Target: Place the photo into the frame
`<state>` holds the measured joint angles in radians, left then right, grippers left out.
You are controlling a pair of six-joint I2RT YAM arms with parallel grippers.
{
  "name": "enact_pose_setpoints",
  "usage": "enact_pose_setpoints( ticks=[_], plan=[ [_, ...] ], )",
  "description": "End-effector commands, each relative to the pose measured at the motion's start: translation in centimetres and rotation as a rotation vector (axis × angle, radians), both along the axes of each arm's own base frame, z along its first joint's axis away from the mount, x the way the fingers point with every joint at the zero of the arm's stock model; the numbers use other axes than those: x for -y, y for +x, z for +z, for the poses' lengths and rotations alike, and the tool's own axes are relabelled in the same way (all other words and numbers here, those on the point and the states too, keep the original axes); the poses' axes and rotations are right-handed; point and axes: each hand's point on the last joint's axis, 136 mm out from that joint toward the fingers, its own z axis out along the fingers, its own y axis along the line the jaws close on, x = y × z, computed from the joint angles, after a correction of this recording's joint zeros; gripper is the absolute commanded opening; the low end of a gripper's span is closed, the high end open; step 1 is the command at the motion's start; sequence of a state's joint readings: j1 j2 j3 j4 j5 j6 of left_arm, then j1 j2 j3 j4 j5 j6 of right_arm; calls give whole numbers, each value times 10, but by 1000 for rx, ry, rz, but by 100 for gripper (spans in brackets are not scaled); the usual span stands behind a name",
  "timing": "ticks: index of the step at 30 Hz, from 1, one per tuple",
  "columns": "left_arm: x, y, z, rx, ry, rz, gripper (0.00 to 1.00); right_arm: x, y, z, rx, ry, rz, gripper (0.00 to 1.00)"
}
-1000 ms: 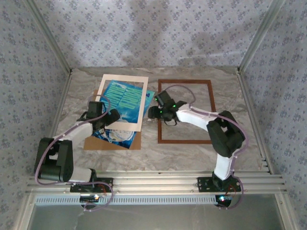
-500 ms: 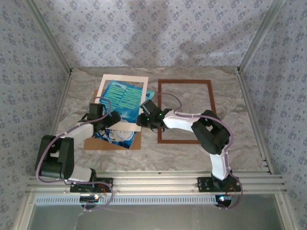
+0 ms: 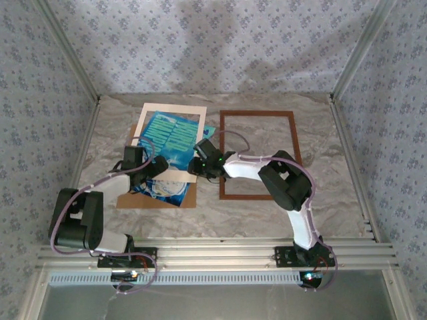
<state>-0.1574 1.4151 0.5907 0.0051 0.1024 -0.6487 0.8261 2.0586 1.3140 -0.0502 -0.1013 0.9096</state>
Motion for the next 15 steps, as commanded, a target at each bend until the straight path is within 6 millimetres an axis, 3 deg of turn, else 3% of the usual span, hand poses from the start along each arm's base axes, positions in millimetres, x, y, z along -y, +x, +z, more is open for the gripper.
enact_pose_setpoints(
  ticks=[1, 10, 15],
  plan=[
    [8, -17, -14, -69, -44, -15, 98, -13, 4, 6, 7, 48, 10, 38],
    [8, -18, -14, -72, -45, -8, 99, -21, 10, 53, 126, 161, 60, 38],
    [8, -19, -15, -75, -47, -7, 99, -23, 11, 55, 112, 226, 56, 38]
  ],
)
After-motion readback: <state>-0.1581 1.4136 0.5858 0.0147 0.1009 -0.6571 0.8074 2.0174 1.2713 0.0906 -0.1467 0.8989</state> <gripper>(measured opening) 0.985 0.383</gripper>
